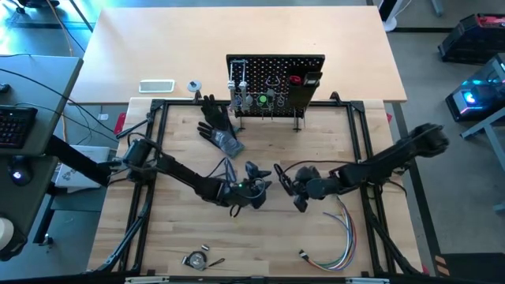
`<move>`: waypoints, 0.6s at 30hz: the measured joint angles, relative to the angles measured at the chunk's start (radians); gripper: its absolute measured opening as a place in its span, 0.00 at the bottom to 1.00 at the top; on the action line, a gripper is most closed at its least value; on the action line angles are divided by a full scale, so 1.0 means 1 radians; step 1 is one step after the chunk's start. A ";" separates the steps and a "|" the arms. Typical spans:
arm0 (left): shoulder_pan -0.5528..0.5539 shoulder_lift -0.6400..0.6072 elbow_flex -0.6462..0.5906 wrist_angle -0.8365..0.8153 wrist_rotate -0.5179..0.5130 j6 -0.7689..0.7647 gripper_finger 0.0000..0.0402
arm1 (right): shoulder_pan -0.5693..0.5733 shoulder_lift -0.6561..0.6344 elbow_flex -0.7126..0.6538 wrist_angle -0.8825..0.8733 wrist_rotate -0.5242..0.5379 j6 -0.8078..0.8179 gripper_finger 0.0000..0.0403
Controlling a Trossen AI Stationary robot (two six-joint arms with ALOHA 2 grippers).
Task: Hang tools onto peg board
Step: Hang the black pliers on the pegboard
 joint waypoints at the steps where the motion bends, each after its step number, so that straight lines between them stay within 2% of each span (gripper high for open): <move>1: 0.002 -0.013 0.000 -0.018 0.012 -0.021 0.50 | -0.002 -0.012 0.000 -0.013 0.010 -0.010 0.06; 11: 0.061 -0.136 -0.007 -0.169 0.253 -0.211 0.50 | -0.098 -0.206 -0.002 -0.110 0.044 -0.200 0.06; 18: 0.130 -0.192 -0.128 -0.072 0.420 -0.301 0.50 | -0.187 -0.402 -0.002 -0.222 0.048 -0.362 0.06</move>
